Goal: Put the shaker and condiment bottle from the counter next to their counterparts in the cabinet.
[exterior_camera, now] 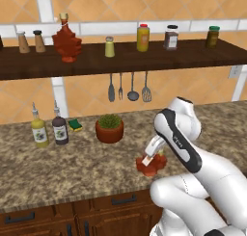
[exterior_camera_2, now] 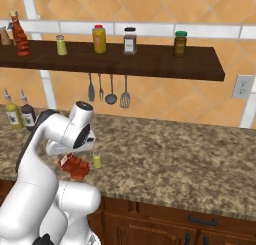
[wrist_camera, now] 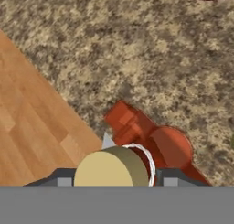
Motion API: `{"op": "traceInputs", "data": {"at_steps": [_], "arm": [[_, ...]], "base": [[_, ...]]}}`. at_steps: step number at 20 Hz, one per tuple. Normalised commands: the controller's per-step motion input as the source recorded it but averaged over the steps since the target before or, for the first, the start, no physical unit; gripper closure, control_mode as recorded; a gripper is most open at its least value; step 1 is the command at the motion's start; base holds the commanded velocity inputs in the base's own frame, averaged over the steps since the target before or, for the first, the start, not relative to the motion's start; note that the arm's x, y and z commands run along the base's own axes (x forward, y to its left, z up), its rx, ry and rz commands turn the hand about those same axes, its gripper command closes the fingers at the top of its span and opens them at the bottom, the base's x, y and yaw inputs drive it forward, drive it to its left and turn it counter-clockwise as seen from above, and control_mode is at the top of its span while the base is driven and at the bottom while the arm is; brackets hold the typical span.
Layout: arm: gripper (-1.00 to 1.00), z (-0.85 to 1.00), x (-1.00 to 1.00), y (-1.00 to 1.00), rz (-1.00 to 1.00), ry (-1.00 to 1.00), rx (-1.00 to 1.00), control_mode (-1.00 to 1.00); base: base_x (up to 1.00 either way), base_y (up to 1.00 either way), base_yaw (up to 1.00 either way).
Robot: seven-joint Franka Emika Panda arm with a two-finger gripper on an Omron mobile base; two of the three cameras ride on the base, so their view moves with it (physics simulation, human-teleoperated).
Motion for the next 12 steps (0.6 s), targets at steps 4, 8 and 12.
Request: {"op": "traceInputs", "data": {"at_steps": [4, 8, 12], "arm": [[1.0, -0.1, 0.01, 0.0, 0.0, 0.04, 0.02, -1.0], [1.0, 0.67, 0.0, 0.03, 0.03, 0.01, 0.05, -1.0], [1.0, 0.62, 0.02, 0.23, 0.02, 0.0, 0.02, -1.0]], "base": [[0.0, 0.0, 0.0], [0.0, 0.0, 0.0], [0.0, 0.0, 0.0]]}}
